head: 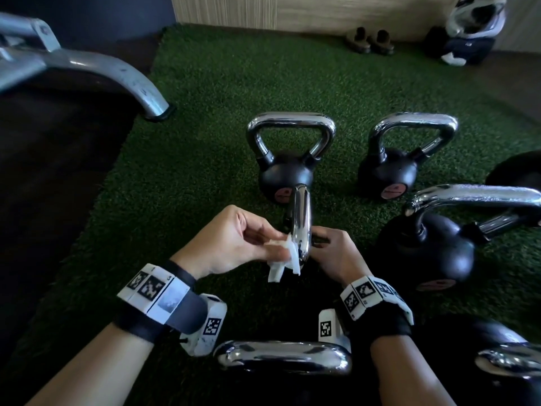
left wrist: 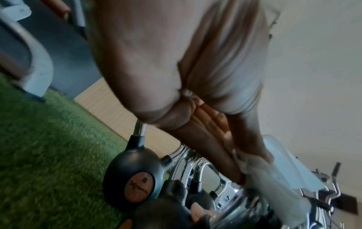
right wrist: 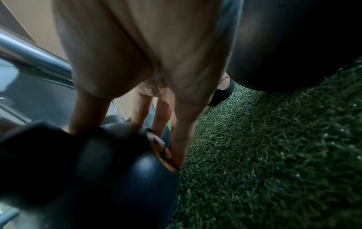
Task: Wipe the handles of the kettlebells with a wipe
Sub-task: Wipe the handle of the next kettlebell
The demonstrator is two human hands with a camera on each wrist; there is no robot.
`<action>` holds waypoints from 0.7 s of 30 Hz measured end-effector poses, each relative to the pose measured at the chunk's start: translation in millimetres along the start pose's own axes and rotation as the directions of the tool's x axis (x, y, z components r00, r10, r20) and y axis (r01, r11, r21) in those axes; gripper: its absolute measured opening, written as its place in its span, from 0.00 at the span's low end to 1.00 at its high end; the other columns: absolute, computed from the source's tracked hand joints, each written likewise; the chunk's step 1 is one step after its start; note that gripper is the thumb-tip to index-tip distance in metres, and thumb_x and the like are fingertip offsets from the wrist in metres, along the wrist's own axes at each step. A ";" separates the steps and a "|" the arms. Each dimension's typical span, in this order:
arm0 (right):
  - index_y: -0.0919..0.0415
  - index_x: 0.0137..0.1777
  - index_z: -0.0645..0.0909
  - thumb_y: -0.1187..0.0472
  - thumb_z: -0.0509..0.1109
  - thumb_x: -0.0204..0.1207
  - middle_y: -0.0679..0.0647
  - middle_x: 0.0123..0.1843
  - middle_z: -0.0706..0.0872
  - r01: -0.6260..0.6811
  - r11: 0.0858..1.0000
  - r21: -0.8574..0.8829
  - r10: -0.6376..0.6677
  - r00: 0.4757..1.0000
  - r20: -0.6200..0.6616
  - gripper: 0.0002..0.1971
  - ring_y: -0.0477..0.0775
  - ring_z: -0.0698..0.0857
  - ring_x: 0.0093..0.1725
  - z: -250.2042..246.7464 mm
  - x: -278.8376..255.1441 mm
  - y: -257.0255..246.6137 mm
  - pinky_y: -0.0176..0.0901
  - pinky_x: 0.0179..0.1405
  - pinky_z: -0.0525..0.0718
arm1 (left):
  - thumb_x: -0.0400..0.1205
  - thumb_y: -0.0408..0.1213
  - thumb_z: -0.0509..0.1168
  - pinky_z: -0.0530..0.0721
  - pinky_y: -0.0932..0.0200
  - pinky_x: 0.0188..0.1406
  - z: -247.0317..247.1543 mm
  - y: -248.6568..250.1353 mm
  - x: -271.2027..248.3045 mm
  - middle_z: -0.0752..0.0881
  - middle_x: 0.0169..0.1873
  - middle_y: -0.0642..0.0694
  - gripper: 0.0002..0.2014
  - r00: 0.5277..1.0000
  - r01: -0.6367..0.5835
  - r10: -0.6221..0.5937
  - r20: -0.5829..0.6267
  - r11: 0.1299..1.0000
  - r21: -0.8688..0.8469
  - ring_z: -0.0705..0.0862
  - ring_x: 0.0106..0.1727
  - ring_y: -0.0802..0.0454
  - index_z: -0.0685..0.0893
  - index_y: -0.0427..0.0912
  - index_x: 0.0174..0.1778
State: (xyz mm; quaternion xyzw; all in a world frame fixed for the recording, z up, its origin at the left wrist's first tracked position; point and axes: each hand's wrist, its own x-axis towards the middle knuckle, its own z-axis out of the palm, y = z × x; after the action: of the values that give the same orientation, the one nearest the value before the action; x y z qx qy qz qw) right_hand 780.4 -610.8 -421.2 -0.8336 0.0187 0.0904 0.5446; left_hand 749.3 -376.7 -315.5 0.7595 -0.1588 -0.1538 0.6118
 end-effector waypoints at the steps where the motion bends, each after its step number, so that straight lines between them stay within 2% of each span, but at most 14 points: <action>1: 0.41 0.64 0.89 0.19 0.80 0.46 0.44 0.55 0.94 -0.002 1.000 -0.002 0.002 1.000 0.006 0.45 0.46 0.93 0.56 0.1 -0.5 -0.4 0.58 0.63 0.89 | 0.66 0.38 0.83 0.90 0.63 0.50 -0.3 0.9 -2.7 0.96 0.43 0.47 0.13 1.000 -0.024 0.024 -0.017 0.999 0.029 0.94 0.46 0.54 0.96 0.43 0.46; 5: 0.41 0.64 0.89 0.20 0.80 0.44 0.44 0.57 0.94 -0.015 1.000 0.018 0.015 1.000 0.006 0.46 0.47 0.92 0.56 0.6 -0.9 -0.7 0.57 0.63 0.90 | 0.67 0.41 0.83 0.91 0.59 0.55 5.1 -0.5 -11.0 0.96 0.43 0.53 0.13 0.996 -0.061 0.068 -0.065 0.992 0.113 0.95 0.49 0.55 0.96 0.45 0.46; 8: 0.42 0.61 0.90 0.29 0.85 0.45 0.46 0.56 0.94 -0.039 0.998 0.052 0.039 0.999 -0.009 0.40 0.50 0.93 0.55 0.7 -1.3 1.3 0.59 0.62 0.90 | 0.70 0.38 0.84 0.89 0.67 0.53 12.9 -8.2 -15.8 0.95 0.44 0.59 0.11 0.996 -0.054 0.068 -0.057 0.975 0.215 0.94 0.49 0.62 0.97 0.48 0.47; 10: 0.41 0.61 0.90 0.32 0.84 0.48 0.46 0.56 0.94 -0.042 0.998 0.048 0.043 0.999 -0.009 0.36 0.50 0.93 0.55 0.2 -2.2 0.8 0.59 0.62 0.90 | 0.72 0.33 0.84 0.87 0.70 0.55 15.4 -13.8 -17.0 0.95 0.46 0.60 0.11 0.988 -0.104 0.133 -0.075 0.947 0.305 0.93 0.51 0.66 0.96 0.48 0.48; 14: 0.42 0.61 0.91 0.21 0.82 0.43 0.46 0.55 0.94 -0.013 0.999 0.038 0.014 0.999 -0.032 0.44 0.50 0.93 0.55 -0.5 -3.7 -1.3 0.58 0.61 0.90 | 0.73 0.34 0.83 0.86 0.72 0.59 18.5 -22.5 -15.2 0.94 0.49 0.57 0.14 0.966 -0.172 0.242 -0.090 0.861 0.479 0.89 0.52 0.75 0.94 0.48 0.55; 16: 0.42 0.61 0.91 0.20 0.81 0.43 0.45 0.55 0.94 -0.006 1.000 0.013 0.007 1.000 -0.024 0.45 0.48 0.92 0.56 0.3 -5.7 -6.7 0.57 0.63 0.90 | 0.74 0.36 0.82 0.86 0.72 0.59 15.4 -23.2 -12.9 0.95 0.49 0.56 0.13 0.966 -0.180 0.249 -0.068 0.839 0.513 0.89 0.52 0.75 0.95 0.47 0.54; 18: 0.42 0.62 0.91 0.28 0.84 0.53 0.43 0.54 0.93 -0.008 0.995 -0.100 0.007 1.000 -0.008 0.36 0.45 0.91 0.56 -3.5 -9.6 -22.3 0.49 0.62 0.89 | 0.75 0.37 0.82 0.87 0.69 0.57 9.3 -20.9 -13.0 0.95 0.48 0.56 0.11 0.970 -0.158 0.231 -0.073 0.831 0.533 0.90 0.50 0.73 0.96 0.48 0.53; 21: 0.44 0.62 0.91 0.44 0.83 0.70 0.44 0.50 0.91 0.020 0.929 -0.369 0.013 0.996 0.087 0.20 0.45 0.89 0.52 -21.4 -15.2 -58.0 0.34 0.50 0.82 | 0.75 0.38 0.82 0.89 0.63 0.51 -3.9 -13.8 -15.6 0.95 0.45 0.59 0.10 0.950 -0.127 0.254 -0.180 0.843 0.523 0.91 0.46 0.70 0.97 0.51 0.52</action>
State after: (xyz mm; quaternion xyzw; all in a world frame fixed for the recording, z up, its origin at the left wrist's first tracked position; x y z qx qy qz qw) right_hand 775.8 -607.7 -357.7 -0.9165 -0.0243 0.1279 0.3783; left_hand 737.6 -363.8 -327.6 0.8861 -0.1930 0.0488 0.4186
